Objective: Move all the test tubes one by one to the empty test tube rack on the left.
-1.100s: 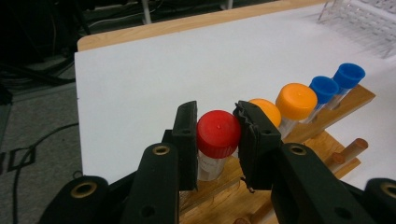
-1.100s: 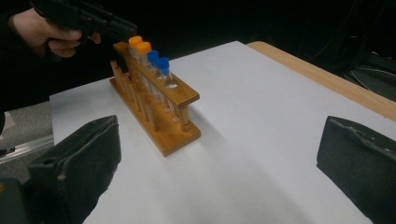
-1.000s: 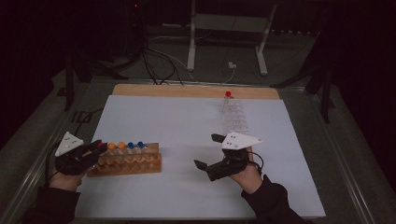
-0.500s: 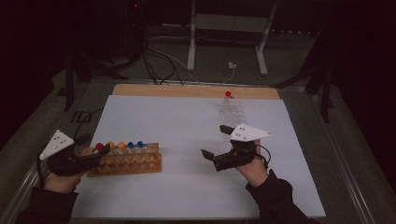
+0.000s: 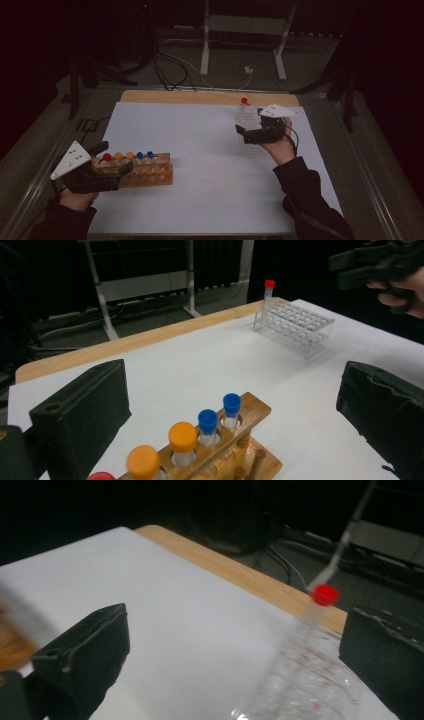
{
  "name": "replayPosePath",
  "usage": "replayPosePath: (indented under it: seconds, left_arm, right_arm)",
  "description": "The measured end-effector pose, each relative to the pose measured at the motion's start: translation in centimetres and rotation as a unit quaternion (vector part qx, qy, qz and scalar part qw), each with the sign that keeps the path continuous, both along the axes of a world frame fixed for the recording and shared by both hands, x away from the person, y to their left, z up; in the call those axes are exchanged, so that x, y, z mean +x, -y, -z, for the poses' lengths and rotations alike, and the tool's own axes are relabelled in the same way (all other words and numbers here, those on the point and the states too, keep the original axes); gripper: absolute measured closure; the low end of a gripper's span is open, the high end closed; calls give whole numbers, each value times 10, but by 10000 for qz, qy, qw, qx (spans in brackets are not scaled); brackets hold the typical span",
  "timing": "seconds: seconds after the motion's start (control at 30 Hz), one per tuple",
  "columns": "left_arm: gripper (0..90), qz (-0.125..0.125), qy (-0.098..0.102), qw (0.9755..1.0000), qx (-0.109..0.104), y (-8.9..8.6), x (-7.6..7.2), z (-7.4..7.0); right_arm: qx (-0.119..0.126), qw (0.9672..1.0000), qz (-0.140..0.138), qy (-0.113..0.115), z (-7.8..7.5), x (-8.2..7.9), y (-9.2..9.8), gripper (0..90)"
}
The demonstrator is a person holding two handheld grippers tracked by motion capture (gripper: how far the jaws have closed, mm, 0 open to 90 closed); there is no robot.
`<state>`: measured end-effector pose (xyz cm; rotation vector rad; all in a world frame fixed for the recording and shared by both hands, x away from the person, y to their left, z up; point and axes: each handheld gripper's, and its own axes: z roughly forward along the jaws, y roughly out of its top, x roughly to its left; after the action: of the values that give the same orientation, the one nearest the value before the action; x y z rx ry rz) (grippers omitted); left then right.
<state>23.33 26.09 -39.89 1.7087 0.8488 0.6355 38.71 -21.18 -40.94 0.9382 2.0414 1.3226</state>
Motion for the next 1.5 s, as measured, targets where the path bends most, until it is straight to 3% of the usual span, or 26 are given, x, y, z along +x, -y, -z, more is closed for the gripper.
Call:
replayPosePath:
  seconds: [0.2,0.4,0.6,0.67,0.8,1.1,1.27,1.5]
  left_arm:
    - [10,63,45,9999,91,6,-2,-1]
    - [9,100,77,9998,133,8,-2,-1]
    - [9,122,78,9998,145,8,-1,0]
    - [9,113,86,9998,146,8,-1,0]
    - [9,128,92,9998,151,8,-2,0]
    - [9,156,47,9997,166,8,-1,2]
    - [9,185,9,9997,165,9,0,2]
    - [9,230,-37,9996,171,10,1,3]
  right_arm:
    - [70,9981,358,-489,22,43,8,96]
    - [-82,9959,589,-679,39,75,8,233]
    - [-318,9926,721,-919,46,101,6,370]
    - [-369,9919,720,-980,47,107,5,455]
    - [-484,9905,747,-1052,47,116,2,549]
    - [-396,9887,780,-1215,51,124,-2,735]
    - [-472,9884,779,-1219,49,124,-2,749]
    - [-376,9917,745,-977,29,118,1,750]
